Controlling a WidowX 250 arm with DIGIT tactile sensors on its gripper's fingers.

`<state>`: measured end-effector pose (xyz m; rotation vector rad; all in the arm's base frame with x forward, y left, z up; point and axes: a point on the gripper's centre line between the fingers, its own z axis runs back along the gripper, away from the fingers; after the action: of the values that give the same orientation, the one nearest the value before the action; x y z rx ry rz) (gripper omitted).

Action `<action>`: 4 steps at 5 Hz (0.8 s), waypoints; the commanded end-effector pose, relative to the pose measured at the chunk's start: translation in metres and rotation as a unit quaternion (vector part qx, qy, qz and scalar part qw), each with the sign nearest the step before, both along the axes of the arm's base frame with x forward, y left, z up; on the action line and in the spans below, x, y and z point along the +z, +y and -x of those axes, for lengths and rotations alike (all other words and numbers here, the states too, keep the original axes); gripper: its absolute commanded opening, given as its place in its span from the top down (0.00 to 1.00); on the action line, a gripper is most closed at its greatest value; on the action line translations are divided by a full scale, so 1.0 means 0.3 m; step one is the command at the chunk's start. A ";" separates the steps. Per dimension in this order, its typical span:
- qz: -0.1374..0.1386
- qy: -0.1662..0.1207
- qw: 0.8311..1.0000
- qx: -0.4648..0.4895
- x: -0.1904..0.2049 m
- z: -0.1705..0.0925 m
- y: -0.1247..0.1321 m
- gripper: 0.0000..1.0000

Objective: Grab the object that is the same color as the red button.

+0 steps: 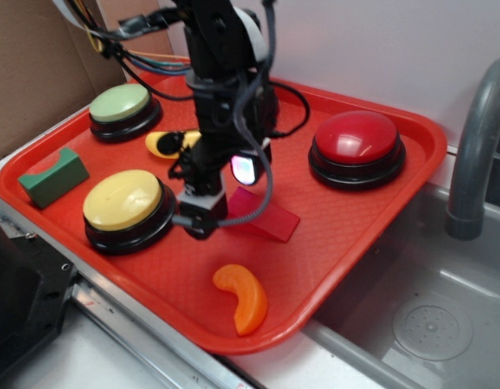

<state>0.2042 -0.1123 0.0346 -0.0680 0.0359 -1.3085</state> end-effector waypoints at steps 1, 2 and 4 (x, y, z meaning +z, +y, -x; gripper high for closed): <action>-0.053 -0.023 0.998 0.023 -0.043 0.059 0.003 0.00; -0.074 -0.028 0.996 0.051 -0.074 0.078 0.021 0.00; -0.069 -0.029 0.994 0.085 -0.114 0.101 0.032 1.00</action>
<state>0.1950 -0.1079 0.0078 0.0783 0.0400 -1.1453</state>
